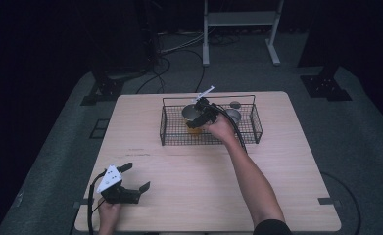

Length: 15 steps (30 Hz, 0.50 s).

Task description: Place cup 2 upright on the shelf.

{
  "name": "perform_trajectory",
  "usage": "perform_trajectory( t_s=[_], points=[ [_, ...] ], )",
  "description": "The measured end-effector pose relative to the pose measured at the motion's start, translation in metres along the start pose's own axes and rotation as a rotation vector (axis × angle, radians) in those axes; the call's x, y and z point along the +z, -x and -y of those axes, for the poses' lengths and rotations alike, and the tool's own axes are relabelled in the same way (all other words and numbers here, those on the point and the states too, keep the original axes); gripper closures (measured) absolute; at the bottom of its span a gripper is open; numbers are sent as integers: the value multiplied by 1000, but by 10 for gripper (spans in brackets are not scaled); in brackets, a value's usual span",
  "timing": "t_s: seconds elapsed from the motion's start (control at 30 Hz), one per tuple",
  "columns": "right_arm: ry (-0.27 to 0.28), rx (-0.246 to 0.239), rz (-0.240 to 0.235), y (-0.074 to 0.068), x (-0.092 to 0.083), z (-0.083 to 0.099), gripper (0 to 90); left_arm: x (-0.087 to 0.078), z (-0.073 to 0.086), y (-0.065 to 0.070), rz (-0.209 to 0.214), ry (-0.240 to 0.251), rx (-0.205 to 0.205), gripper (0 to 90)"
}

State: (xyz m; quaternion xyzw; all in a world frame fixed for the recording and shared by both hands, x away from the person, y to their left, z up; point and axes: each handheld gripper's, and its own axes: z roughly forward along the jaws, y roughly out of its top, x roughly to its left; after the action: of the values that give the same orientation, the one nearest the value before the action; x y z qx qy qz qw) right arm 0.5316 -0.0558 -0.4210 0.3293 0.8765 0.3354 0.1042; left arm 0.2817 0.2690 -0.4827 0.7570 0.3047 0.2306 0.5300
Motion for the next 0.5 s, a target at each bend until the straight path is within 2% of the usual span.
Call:
perform_trajectory(
  t_s=[0.2, 0.37, 0.5],
  points=[
    [19, -1, -4, -1, -4, 0, 104, 0, 0, 0, 0, 0, -1, 0],
    [35, 6, -1, -2, -5, 0, 13, 0, 0, 0, -1, -1, -1, 0],
    [49, 15, -8, -1, -7, 0, 0, 0, 0, 0, 0, -1, -2, 0]
  ],
)
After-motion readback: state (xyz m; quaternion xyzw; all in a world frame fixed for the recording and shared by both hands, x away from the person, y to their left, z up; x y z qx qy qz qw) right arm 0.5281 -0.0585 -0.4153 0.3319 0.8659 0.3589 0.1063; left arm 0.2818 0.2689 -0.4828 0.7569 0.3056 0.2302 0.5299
